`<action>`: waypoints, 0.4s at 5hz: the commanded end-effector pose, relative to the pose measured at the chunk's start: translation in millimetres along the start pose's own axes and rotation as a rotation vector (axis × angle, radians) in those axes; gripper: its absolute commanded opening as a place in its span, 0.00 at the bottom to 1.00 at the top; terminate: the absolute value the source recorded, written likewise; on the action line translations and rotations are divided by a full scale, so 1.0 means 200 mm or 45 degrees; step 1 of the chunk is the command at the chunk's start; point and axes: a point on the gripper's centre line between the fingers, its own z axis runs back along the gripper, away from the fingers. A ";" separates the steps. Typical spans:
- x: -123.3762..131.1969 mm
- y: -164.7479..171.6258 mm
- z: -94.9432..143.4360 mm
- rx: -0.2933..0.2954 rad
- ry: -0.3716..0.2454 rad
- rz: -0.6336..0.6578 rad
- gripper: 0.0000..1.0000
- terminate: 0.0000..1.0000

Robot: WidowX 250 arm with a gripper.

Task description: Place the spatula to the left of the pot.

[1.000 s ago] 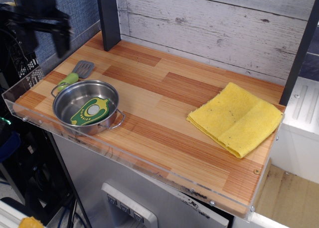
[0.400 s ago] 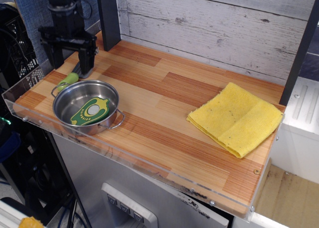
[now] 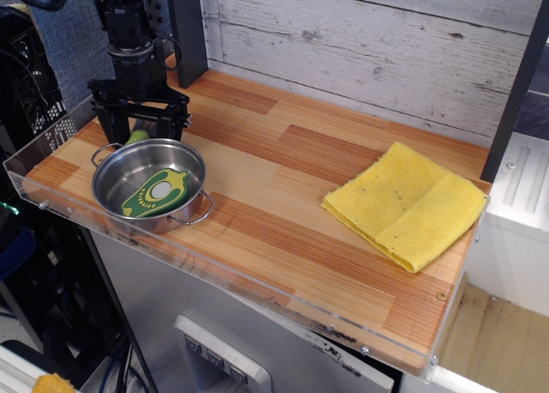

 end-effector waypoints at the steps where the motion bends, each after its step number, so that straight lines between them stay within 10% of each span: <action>1: -0.08 -0.04 -0.10 0.056 0.037 0.004 0.00 0.00; 2: -0.11 0.00 -0.07 0.033 -0.003 0.052 0.00 0.00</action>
